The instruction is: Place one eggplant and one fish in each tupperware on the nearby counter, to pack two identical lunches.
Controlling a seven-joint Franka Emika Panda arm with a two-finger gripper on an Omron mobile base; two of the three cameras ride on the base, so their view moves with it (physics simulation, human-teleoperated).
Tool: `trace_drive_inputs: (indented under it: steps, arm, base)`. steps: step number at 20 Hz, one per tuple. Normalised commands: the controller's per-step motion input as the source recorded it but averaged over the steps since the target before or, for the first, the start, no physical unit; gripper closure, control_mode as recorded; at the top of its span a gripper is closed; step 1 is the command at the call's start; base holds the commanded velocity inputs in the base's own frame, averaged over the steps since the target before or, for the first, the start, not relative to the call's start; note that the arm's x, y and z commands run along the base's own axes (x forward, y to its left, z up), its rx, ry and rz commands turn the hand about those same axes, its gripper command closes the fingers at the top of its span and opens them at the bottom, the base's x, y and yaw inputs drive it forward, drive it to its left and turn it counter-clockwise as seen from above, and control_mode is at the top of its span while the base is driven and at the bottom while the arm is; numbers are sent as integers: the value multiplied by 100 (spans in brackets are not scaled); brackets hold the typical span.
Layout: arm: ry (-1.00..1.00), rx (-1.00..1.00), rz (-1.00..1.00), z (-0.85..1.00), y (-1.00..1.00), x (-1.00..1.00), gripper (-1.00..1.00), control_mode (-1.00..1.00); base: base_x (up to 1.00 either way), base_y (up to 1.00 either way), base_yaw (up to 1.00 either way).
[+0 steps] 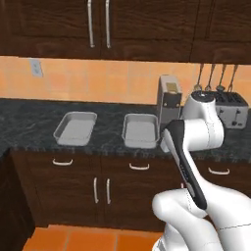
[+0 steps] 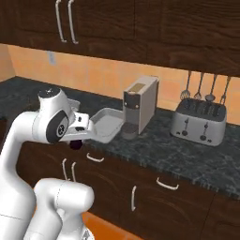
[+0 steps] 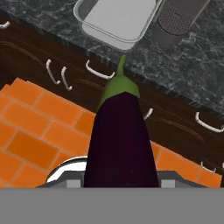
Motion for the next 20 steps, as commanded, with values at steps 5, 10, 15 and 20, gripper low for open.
trace_drive_inputs:
  steps: [5, 10, 15, 20]
  arm:
    - [0, 0, 0, 0, 0, 0, 100, 100]
    - [0, 0, 0, 0, 0, 0, 100, 100]
    - [0, 0, 0, 0, 0, 0, 100, 100]
    - [0, 0, 0, 0, 0, 0, 100, 100]
  base:
    - [20, 15, -51]
    - [71, 91, -30]
    - [85, 44, -24]
    - [8, -6, -5]
